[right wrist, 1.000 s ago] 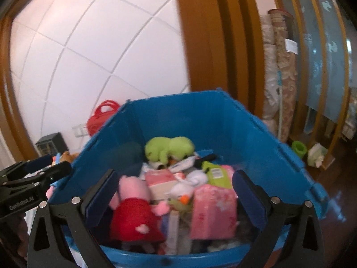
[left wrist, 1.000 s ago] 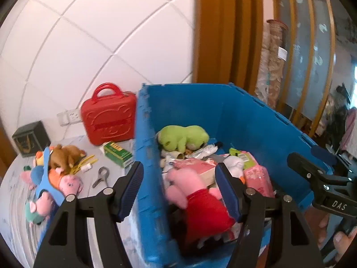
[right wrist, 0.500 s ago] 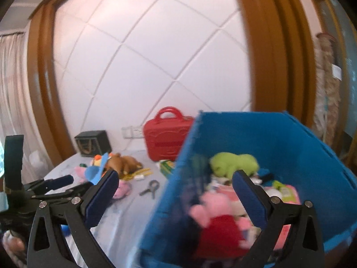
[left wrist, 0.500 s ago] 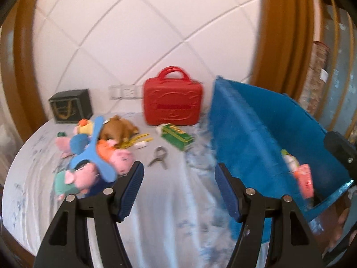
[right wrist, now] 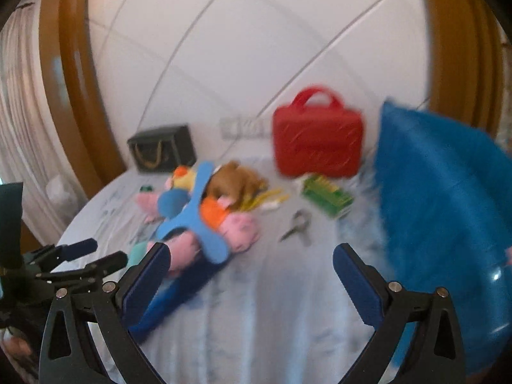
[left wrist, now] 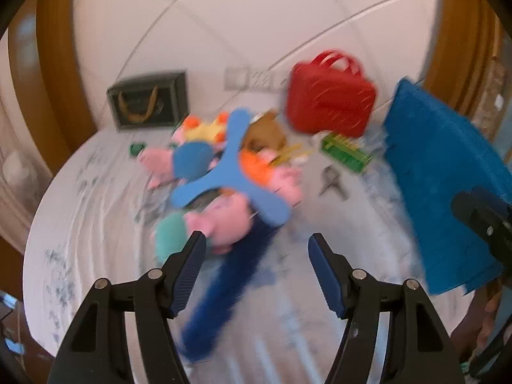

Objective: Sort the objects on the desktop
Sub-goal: 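Move both tools back toward the plush pile, then grasp the pink pig plush in teal clothes with the right tool while the left tool grips it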

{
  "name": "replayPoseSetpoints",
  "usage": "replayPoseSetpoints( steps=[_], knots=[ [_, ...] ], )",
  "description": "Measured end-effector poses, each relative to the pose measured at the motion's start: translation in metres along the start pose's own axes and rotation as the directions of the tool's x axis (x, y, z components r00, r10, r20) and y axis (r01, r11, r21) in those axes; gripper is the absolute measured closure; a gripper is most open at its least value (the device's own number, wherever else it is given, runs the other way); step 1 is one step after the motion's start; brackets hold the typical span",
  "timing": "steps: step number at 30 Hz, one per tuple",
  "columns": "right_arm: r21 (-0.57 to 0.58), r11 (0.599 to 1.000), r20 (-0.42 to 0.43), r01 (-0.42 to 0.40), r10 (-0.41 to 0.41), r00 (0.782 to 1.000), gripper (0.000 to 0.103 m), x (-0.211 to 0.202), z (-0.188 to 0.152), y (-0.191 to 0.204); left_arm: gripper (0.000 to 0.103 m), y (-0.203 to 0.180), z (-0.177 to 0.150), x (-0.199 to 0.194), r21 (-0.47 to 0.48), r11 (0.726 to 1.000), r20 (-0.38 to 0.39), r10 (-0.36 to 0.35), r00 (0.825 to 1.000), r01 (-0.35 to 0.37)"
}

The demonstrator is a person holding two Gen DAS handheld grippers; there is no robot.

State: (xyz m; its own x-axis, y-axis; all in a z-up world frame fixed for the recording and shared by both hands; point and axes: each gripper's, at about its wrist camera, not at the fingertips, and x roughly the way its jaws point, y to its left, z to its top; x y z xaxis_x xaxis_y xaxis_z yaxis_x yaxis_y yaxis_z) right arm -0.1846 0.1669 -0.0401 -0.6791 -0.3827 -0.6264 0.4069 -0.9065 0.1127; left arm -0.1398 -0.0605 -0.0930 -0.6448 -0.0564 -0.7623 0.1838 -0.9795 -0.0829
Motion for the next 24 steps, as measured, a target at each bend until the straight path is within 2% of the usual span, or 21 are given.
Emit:
replayPoseSetpoints(
  steps=[3, 7, 12, 15, 17, 24],
  knots=[
    [-0.001, 1.000, -0.128, -0.019, 0.019, 0.992, 0.000, 0.050, -0.015, 0.030, 0.037, 0.037, -0.009, 0.028, -0.050, 0.998, -0.073, 0.022, 0.997, -0.026],
    [-0.041, 0.999, -0.244, -0.033, 0.022, 0.970, 0.000, 0.102, -0.031, 0.057, 0.037, 0.076, -0.021, 0.062, -0.113, 0.993, -0.139, 0.025, 0.990, -0.041],
    [-0.036, 0.996, -0.314, -0.084, 0.068, 0.947, 0.000, 0.156, -0.040, 0.078, 0.037, 0.109, -0.038, 0.106, -0.161, 0.983, -0.238, 0.049, 0.970, -0.089],
    [-0.039, 0.993, -0.375, -0.114, 0.091, 0.923, 0.000, 0.192, -0.042, 0.090, 0.037, 0.122, -0.045, 0.126, -0.213, 0.972, -0.278, 0.038, 0.960, -0.100],
    [-0.050, 0.990, -0.412, -0.132, 0.100, 0.906, 0.000, 0.213, -0.042, 0.098, 0.037, 0.124, -0.047, 0.136, -0.228, 0.969, -0.289, 0.028, 0.957, -0.097],
    [-0.090, 0.977, -0.482, -0.193, 0.127, 0.867, 0.000, 0.267, -0.034, 0.126, 0.038, 0.126, -0.039, 0.171, -0.236, 0.968, -0.321, 0.005, 0.947, -0.085]
  ],
)
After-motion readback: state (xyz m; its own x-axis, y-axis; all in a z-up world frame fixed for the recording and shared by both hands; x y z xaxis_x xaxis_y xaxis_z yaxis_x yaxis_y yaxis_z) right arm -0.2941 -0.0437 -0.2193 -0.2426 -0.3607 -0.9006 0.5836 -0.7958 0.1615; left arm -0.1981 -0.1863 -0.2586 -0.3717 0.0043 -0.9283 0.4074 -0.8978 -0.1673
